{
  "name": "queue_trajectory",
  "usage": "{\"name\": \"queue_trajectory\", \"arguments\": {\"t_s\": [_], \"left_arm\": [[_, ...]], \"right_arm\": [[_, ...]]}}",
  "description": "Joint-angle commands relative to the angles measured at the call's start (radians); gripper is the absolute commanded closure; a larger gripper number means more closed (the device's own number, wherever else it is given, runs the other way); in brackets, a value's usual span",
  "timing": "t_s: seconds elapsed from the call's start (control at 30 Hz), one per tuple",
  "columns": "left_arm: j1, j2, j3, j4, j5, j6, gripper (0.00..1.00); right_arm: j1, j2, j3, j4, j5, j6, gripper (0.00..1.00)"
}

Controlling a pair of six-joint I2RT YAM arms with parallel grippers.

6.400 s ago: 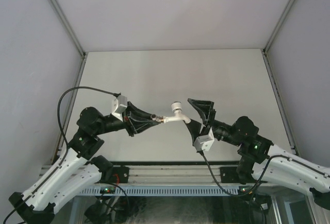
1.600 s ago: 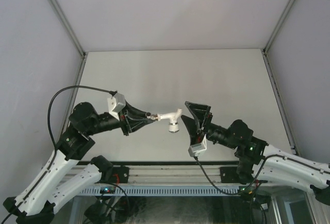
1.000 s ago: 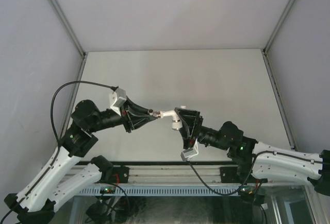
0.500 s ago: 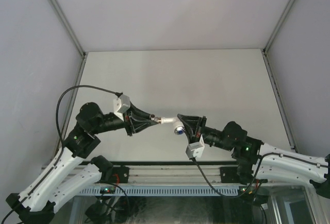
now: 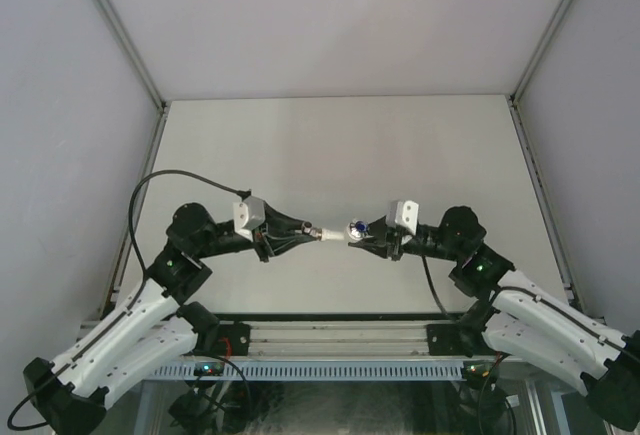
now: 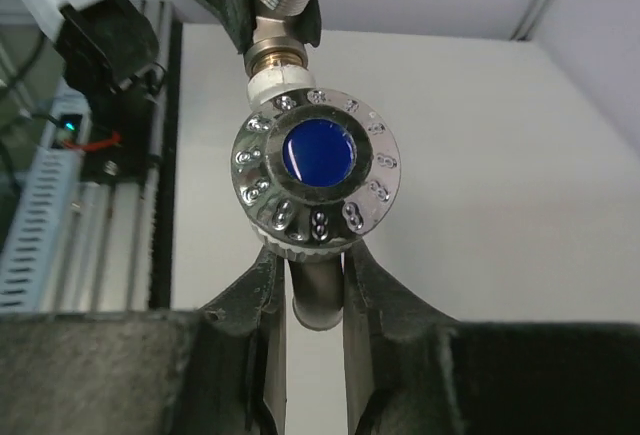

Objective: Install the water faucets

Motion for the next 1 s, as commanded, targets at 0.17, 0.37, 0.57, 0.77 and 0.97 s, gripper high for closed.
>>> {"name": "queue_trajectory", "arguments": {"t_s": [0.17, 0.37, 0.57, 0.77, 0.97], "left_arm": [[0.005, 0.064, -0.001, 0.136, -0.043, 0.185, 1.00], [0.005, 0.060, 0.006, 0.092, 0.006, 0.187, 1.00], [0.005, 0.051, -0.007, 0.114, -0.016, 0.087, 1.00], [0.005, 0.059, 0.003, 0.141, -0.019, 0.008, 1.00], [0.005, 0.056, 0.007, 0.162, -0.048, -0.016, 1.00]], "right_arm": [[-0.160, 0.113, 0.108, 0.344, -0.233, 1.136, 1.00], [-0.206, 0.158, 0.151, 0.329, -0.283, 1.367, 1.00], [-0.240, 0.148, 0.176, 0.265, -0.270, 1.336, 0.64], [-0.237, 0.051, 0.180, 0.119, -0.115, 1.090, 0.31], [-0.235, -0.019, 0.179, 0.002, 0.019, 0.898, 0.21]]}}
